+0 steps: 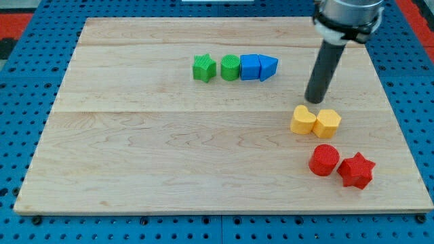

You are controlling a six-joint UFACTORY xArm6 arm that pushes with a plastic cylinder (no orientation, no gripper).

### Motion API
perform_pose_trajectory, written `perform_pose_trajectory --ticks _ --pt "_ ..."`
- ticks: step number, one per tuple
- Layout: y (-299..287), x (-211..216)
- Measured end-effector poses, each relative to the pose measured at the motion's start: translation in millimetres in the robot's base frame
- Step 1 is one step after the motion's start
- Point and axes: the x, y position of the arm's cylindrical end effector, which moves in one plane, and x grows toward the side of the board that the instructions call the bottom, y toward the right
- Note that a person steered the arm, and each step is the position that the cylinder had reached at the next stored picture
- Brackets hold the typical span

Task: Move the red star along with the red circle towards the center

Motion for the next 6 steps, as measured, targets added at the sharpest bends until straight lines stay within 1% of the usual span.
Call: perform_pose_trajectory --ticks 1,3,4,5,6 --pt "-21 10" --pt "-43 23" --pt "-70 26" --pt "-87 76" --pt "-23 146"
